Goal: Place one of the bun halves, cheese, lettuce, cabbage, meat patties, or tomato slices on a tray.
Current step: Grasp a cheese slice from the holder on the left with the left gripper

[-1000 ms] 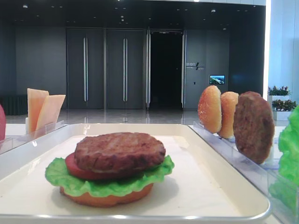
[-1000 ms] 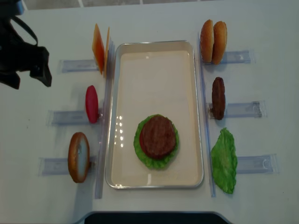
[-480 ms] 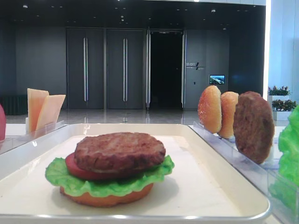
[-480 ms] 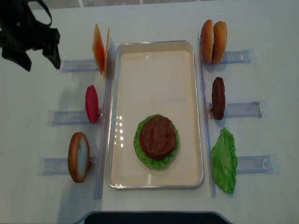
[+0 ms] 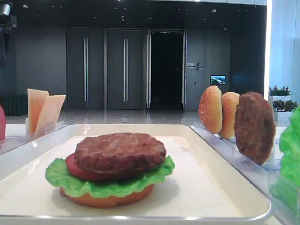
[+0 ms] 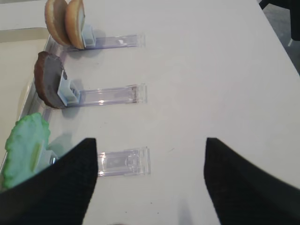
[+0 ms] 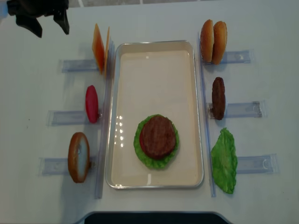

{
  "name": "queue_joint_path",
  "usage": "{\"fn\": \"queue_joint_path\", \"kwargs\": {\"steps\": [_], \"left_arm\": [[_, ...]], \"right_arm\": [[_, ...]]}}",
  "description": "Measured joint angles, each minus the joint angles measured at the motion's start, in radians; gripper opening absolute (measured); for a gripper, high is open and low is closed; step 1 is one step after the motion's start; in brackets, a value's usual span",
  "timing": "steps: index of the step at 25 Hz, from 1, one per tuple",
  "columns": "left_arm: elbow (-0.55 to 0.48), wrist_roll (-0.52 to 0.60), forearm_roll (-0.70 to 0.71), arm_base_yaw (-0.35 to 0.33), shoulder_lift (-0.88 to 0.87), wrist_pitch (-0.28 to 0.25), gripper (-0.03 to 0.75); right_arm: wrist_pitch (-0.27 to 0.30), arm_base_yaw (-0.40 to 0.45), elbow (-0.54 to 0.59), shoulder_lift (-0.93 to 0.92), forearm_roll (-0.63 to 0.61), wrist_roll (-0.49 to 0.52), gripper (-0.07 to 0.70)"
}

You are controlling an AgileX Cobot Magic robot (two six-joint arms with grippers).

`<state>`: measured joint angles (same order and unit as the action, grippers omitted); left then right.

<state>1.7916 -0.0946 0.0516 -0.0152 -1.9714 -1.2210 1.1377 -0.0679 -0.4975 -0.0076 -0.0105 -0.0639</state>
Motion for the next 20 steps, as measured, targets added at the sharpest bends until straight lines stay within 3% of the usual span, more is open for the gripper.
{"fn": "queue_joint_path", "kwargs": {"steps": [8, 20], "left_arm": [[0.059, -0.04, -0.009, -0.075, -0.05, -0.003, 0.692], [0.061, -0.188, -0.005, -0.282, -0.05, -0.003, 0.692]], "right_arm": [[0.0, 0.0, 0.0, 0.0, 0.0, 0.0, 0.489], [0.0, 0.0, 0.0, 0.0, 0.0, 0.0, 0.489]]}}
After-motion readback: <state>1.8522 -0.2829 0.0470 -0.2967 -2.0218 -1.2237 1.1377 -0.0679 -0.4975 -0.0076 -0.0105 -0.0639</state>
